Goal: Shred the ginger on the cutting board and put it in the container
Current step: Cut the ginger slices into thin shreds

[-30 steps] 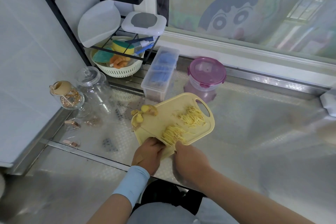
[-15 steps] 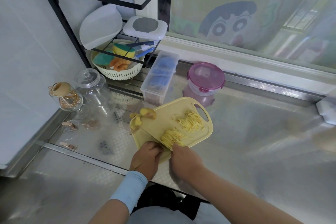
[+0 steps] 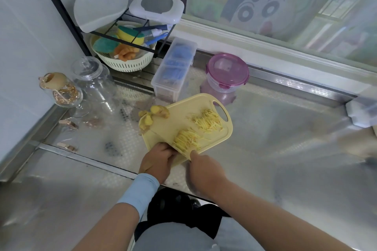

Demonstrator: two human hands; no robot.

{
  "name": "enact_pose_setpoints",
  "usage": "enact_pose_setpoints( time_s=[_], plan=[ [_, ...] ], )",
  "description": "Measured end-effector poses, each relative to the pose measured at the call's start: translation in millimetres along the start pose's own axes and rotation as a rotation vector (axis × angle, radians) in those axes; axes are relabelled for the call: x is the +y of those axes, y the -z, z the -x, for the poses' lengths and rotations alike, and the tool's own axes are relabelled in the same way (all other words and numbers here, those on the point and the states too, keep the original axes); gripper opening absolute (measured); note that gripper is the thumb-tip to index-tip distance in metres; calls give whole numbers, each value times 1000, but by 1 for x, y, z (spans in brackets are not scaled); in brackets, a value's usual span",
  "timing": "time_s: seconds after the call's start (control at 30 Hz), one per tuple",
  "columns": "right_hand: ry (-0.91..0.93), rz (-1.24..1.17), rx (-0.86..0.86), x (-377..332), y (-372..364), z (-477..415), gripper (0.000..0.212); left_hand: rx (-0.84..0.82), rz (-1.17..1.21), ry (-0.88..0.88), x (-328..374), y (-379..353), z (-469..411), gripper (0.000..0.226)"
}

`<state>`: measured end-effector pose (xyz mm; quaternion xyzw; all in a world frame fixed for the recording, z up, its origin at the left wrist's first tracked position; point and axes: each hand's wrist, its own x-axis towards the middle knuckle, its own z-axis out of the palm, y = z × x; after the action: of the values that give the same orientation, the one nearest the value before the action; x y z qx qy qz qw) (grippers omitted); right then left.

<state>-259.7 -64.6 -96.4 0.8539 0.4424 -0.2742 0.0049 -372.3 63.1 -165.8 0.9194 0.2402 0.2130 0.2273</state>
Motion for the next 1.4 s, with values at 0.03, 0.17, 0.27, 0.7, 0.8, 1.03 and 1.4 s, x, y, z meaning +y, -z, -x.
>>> enact_pose_setpoints(
  time_s=[0.03, 0.17, 0.27, 0.7, 0.8, 1.03, 1.4],
  plan=[
    [1, 9, -12, -2, 1, -4, 31, -7, 8, 1, 0, -1, 1, 31],
    [-5, -23, -5, -10, 5, -15, 22, -25, 25, 29, -1, -1, 2, 31],
    [3, -18, -8, -6, 8, -15, 17, -15, 38, 41, -1, -2, 3, 31],
    [-1, -9, 6, 16, -2, 8, 31, 9, 14, 18, 7, 5, 0, 30],
    [6, 6, -13, 5, 2, -4, 23, 0, 30, 24, 6, 4, 1, 30],
    [23, -6, -38, -14, 4, -27, 13, -60, 49, 15, 3, 2, 1, 26],
    [49, 66, 23, 7, 0, 3, 27, 9, 40, 60, 7, 4, 2, 20]
  ],
)
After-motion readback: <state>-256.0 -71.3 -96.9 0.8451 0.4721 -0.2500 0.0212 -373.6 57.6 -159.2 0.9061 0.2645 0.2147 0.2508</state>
